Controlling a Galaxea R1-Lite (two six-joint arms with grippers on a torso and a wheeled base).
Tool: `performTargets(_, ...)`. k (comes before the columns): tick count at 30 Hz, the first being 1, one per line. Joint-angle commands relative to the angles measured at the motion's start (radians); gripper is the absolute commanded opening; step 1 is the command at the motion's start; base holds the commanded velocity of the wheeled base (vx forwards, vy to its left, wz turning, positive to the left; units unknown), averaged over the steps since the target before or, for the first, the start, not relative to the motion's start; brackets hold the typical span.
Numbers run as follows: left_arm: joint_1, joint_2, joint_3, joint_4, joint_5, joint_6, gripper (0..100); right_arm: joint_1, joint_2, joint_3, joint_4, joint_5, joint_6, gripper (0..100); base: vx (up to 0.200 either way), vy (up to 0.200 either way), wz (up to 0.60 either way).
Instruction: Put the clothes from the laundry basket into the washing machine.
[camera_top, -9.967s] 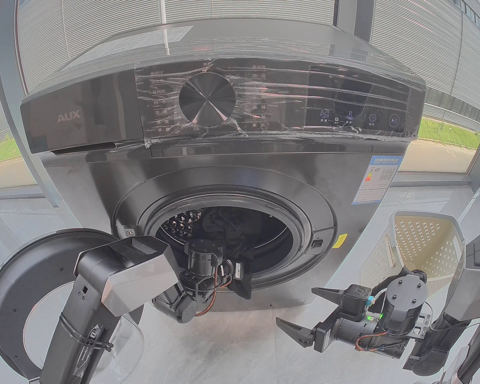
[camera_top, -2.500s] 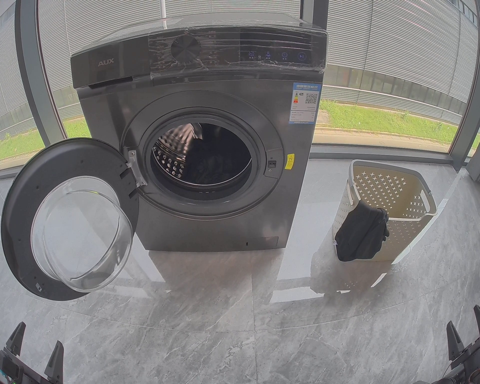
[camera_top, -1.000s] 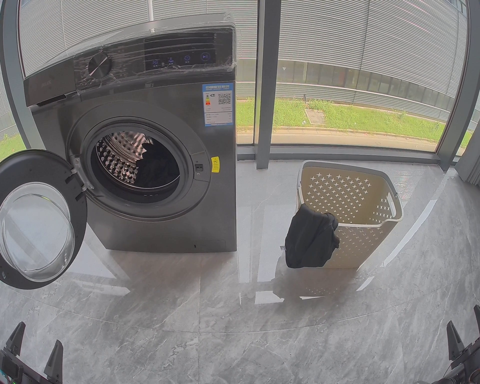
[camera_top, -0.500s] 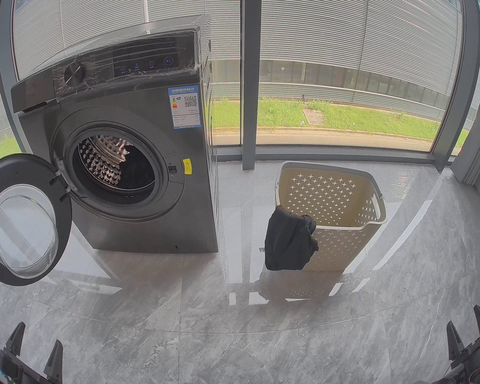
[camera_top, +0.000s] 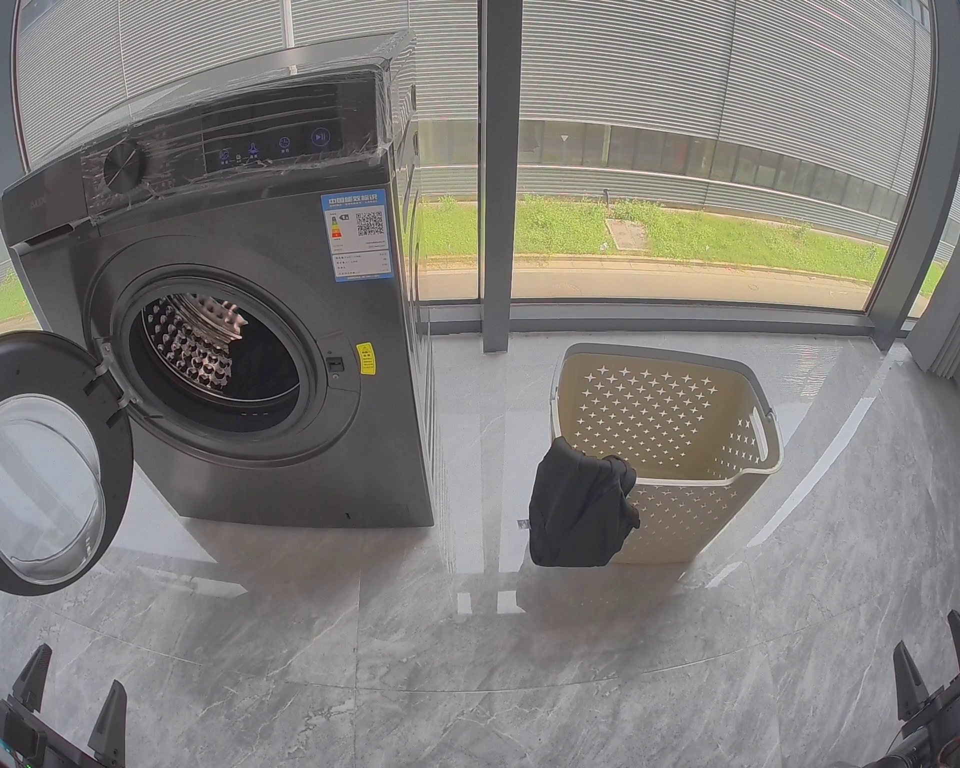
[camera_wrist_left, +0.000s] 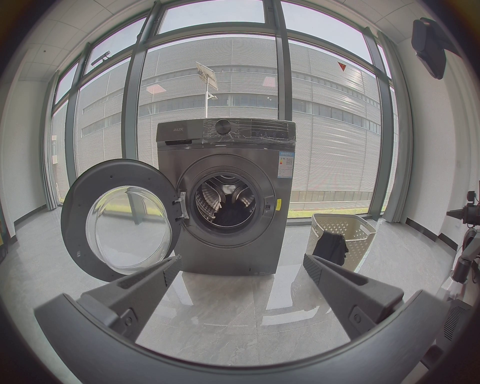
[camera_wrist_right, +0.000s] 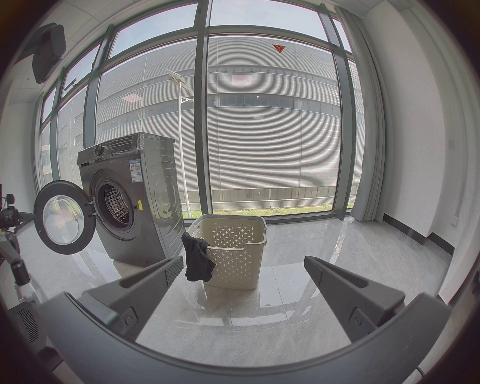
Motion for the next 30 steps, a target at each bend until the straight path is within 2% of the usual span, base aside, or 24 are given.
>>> performTargets(1, 0.001, -0.015, 0.016, 0.0, 0.0, 0.0, 100, -0.001, -0.015, 0.018, 0.0, 0.0, 0.0, 100, 0.0, 0.0, 0.0)
performTargets(3, 0.001, -0.015, 0.016, 0.0, 0.0, 0.0, 100, 0.001, -0.015, 0.018, 0.0, 0.0, 0.0, 100, 0.0, 0.0, 0.0)
performTargets(17, 0.001, -0.015, 0.016, 0.0, 0.0, -0.001, 100, -0.001, -0.015, 0.018, 0.0, 0.002, 0.0, 100, 0.0, -0.2, 0.0)
performTargets(21, 0.001, -0.015, 0.016, 0.0, 0.0, 0.002, 100, -0.002, -0.015, 0.018, 0.001, 0.005, -0.017, 100, 0.0, -0.2, 0.0)
performTargets(28, 0.001, -0.015, 0.016, 0.0, -0.001, 0.003, 100, -0.002, -0.015, 0.018, 0.001, 0.017, -0.021, 100, 0.0, 0.0, 0.0)
performTargets(29, -0.001, -0.015, 0.016, 0.0, -0.001, 0.003, 100, -0.002, -0.015, 0.015, -0.022, 0.029, -0.024, 100, 0.0, 0.0, 0.0)
performTargets(30, -0.001, -0.015, 0.016, 0.0, -0.001, 0.003, 100, 0.003, -0.015, -0.038, -0.04, 0.049, -0.015, 100, 0.0, 0.0, 0.0)
